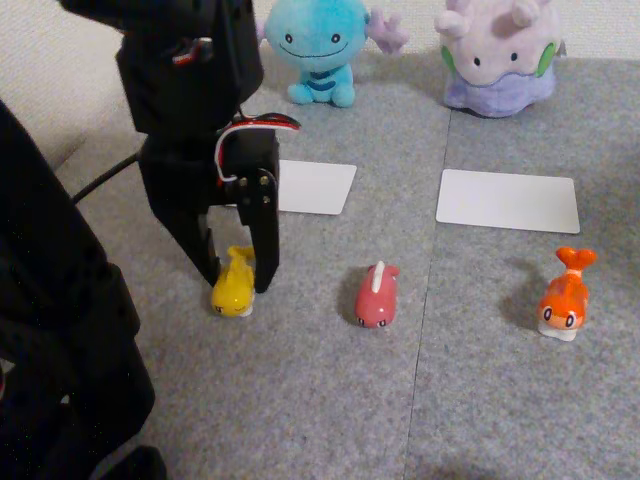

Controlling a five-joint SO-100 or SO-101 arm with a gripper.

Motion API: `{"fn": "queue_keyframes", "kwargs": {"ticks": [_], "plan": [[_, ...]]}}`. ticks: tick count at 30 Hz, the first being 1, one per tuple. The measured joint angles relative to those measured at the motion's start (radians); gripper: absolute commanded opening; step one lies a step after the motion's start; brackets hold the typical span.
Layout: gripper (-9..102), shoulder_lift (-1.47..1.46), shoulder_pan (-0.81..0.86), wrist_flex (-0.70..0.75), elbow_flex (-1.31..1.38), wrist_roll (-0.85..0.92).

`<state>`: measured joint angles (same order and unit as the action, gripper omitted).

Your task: Wooper wants to eat egg sudhi, and Goomy wants to eat shrimp sushi

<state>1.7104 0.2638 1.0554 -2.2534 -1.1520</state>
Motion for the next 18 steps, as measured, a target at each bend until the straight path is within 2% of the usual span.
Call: {"fn": "queue_keyframes", "kwargs": {"ticks": [8, 18], "plan": [[3, -0.005, -0.006, 0.152, 0.218, -0.018], [3, -0.204, -0.051, 0.161, 0.426, -0.086]]}}
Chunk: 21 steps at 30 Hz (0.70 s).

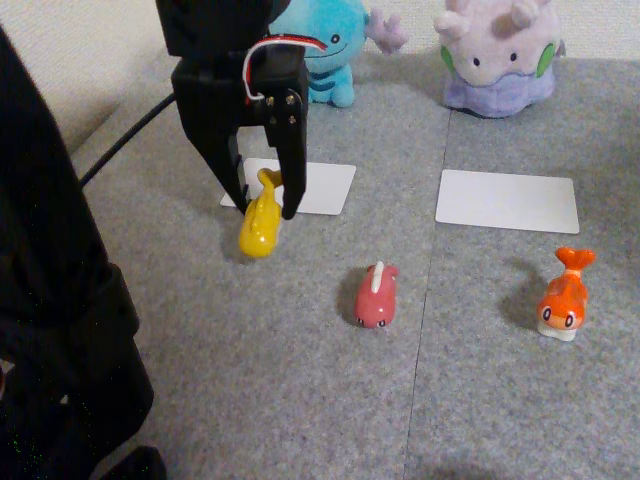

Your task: Wooper wants to eat egg sudhi, and Goomy wants to eat shrimp sushi

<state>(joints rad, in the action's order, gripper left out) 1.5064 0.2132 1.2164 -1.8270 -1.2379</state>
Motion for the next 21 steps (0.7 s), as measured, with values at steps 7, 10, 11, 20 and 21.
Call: {"fn": "queue_keyframes", "kwargs": {"ticks": [7, 10, 11, 20, 21], "plan": [[3, -0.210, -0.032, 0.048, 0.293, -0.069], [3, -0.301, -0.048, 0.091, 0.431, -0.072], [3, -0.331, -0.051, 0.100, 0.476, -0.072], [5, -0.580, -0.046, 0.133, 0.746, -0.072], [7, -0.600, -0.044, 0.130, 0.756, -0.072]]}}
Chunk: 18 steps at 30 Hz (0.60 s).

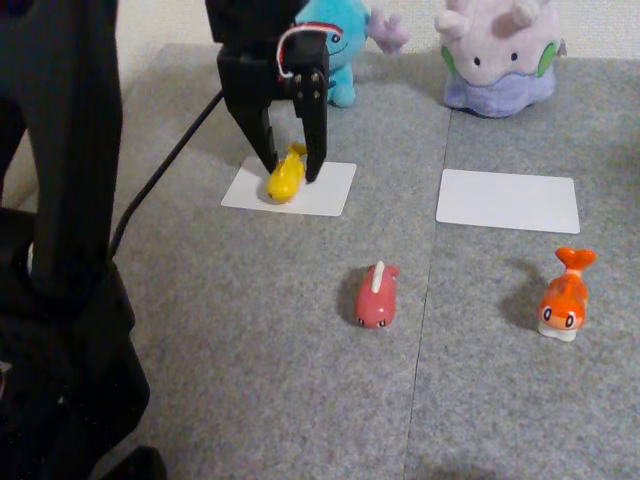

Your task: Wooper wants to eat egg sudhi, and Goomy wants to eat shrimp sushi

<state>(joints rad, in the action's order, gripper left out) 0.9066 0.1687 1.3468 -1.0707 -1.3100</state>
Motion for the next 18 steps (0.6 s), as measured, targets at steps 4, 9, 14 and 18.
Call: {"fn": "queue_keyframes", "kwargs": {"ticks": [4, 9, 14, 18], "plan": [[16, -0.028, 0.000, 0.000, 0.018, 0.000], [30, -0.029, -0.003, 0.000, 0.023, -0.012], [36, -0.031, 0.000, -0.005, 0.026, -0.074], [36, -0.008, -0.012, 0.031, 0.026, -0.089]]}}
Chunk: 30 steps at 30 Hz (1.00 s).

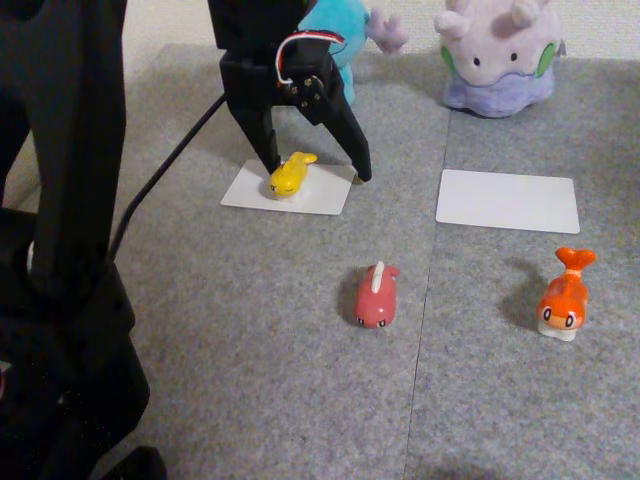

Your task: Wooper wants to eat egg sudhi, and Goomy wants to eat shrimp sushi

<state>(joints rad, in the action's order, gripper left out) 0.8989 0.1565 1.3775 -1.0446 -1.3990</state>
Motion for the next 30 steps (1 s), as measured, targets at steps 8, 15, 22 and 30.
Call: {"fn": "queue_keyframes", "kwargs": {"ticks": [8, 15, 22, 30], "plan": [[36, 0.210, -0.086, 0.141, 0.000, -0.052], [36, 0.443, -0.046, 0.276, 0.000, -0.035], [36, 0.555, 0.308, 0.302, -0.002, 0.199], [36, 0.391, 0.710, 0.302, 0.000, 0.518]]}}
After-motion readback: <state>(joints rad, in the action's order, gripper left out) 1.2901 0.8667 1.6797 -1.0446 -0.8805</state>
